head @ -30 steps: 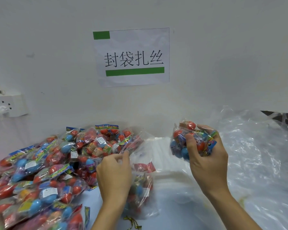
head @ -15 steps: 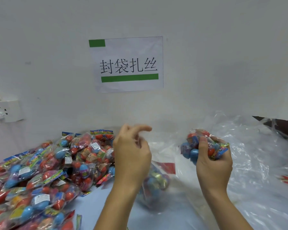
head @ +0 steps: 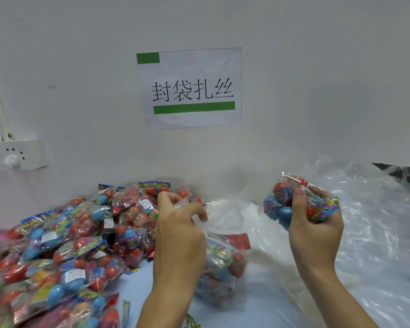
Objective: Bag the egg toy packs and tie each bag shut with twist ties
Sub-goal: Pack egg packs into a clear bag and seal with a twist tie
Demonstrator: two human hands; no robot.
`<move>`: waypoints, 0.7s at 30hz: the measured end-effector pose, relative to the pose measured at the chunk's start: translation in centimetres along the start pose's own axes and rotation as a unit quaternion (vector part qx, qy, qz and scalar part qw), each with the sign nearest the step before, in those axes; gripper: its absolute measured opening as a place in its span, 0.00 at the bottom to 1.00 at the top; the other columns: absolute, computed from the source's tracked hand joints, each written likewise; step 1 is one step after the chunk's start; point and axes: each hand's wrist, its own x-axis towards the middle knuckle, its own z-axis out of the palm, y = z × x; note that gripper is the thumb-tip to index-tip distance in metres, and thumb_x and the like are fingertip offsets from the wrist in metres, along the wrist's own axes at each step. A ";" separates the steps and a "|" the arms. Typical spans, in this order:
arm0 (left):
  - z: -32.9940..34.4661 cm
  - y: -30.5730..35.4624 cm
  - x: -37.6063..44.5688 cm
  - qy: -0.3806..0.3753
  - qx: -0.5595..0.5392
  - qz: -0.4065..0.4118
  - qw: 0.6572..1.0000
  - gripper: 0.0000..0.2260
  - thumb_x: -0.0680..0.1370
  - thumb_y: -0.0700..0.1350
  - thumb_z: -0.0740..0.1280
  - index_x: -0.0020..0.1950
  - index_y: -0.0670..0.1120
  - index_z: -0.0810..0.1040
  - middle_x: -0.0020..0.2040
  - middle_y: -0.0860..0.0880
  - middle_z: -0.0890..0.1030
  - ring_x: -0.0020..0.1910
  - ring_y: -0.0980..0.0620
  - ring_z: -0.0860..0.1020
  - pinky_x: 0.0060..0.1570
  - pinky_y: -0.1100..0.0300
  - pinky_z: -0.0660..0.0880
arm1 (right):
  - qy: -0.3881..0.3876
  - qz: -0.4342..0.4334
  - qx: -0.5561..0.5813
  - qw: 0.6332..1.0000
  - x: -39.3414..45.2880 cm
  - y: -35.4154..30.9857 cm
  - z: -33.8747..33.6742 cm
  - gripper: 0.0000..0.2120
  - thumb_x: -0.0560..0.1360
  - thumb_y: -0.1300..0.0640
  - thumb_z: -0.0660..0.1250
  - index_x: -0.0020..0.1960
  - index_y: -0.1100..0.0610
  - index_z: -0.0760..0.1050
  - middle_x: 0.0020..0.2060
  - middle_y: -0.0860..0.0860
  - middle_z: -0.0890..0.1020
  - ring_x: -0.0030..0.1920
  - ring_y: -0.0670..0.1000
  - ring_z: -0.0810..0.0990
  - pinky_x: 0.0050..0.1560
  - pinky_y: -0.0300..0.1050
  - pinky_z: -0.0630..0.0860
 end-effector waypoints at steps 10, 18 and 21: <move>0.0 -0.8 -0.5 -0.123 0.103 -0.111 0.981 0.14 0.77 0.48 0.69 0.60 0.45 0.73 0.55 0.51 0.59 0.43 0.53 0.72 0.47 0.59 0.72 | -0.023 0.010 0.018 1.000 -0.3 -0.4 0.2 0.08 0.74 0.42 0.70 0.50 0.44 0.76 0.45 0.47 0.85 0.46 0.49 0.87 0.45 0.54 0.85; 0.7 -1.0 -0.8 -0.211 0.071 -0.060 0.973 0.36 0.70 0.46 0.77 0.71 0.51 0.60 0.56 0.52 0.56 0.46 0.53 0.72 0.40 0.67 0.73 | -0.066 -0.014 0.132 0.989 -1.6 -3.5 1.3 0.14 0.73 0.45 0.69 0.56 0.49 0.76 0.46 0.46 0.86 0.46 0.43 0.86 0.40 0.32 0.80; 0.9 -0.9 -0.9 -0.221 0.030 -0.041 0.974 0.35 0.70 0.44 0.77 0.70 0.54 0.61 0.55 0.54 0.57 0.44 0.58 0.71 0.42 0.70 0.71 | -0.176 -0.018 0.139 0.974 -2.8 -4.4 2.2 0.18 0.72 0.45 0.69 0.57 0.55 0.77 0.44 0.46 0.87 0.45 0.46 0.87 0.40 0.35 0.81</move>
